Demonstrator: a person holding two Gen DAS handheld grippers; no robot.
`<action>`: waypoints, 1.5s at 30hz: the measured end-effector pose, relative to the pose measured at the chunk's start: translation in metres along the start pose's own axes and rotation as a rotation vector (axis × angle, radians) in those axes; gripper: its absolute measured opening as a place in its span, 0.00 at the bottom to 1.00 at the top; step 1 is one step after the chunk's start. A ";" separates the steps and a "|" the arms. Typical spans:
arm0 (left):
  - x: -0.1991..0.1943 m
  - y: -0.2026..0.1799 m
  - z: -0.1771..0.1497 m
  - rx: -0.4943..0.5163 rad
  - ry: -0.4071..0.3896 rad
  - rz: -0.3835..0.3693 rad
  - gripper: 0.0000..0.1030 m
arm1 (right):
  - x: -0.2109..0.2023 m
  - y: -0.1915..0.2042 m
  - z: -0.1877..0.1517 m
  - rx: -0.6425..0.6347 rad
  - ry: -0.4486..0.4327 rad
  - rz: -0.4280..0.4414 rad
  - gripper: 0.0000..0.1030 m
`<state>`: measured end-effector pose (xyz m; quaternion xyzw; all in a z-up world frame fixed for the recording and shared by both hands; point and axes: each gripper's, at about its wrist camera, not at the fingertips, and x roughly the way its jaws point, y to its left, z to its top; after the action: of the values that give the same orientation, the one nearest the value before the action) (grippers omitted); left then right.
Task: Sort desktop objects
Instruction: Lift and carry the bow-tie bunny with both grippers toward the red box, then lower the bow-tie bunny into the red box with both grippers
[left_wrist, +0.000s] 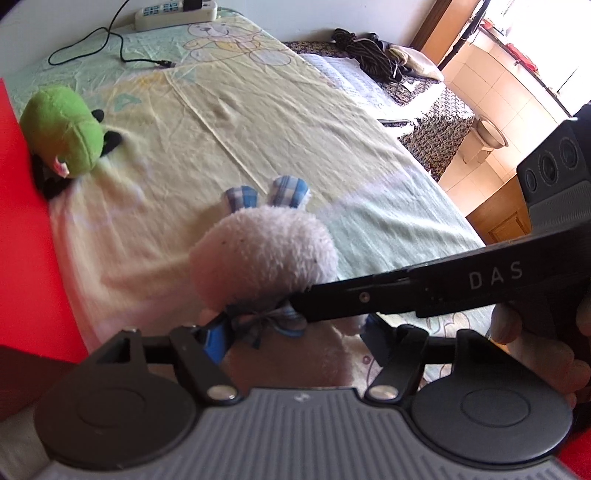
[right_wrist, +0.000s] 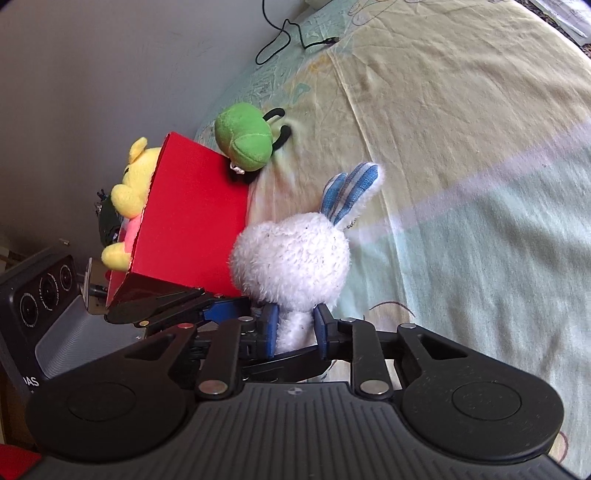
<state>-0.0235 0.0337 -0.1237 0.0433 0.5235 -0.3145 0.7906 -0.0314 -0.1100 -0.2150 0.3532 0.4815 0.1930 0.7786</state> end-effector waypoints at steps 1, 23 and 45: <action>-0.003 -0.002 -0.001 0.001 -0.005 0.004 0.69 | -0.002 0.004 -0.001 -0.019 0.004 0.003 0.22; -0.159 0.027 -0.036 0.264 -0.297 -0.134 0.69 | -0.038 0.161 -0.074 -0.154 -0.433 -0.042 0.22; -0.230 0.158 -0.059 0.192 -0.426 0.154 0.69 | 0.093 0.267 -0.035 -0.440 -0.400 0.081 0.22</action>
<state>-0.0430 0.2873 0.0054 0.0908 0.3080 -0.3035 0.8971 -0.0084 0.1427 -0.0856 0.2257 0.2506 0.2500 0.9076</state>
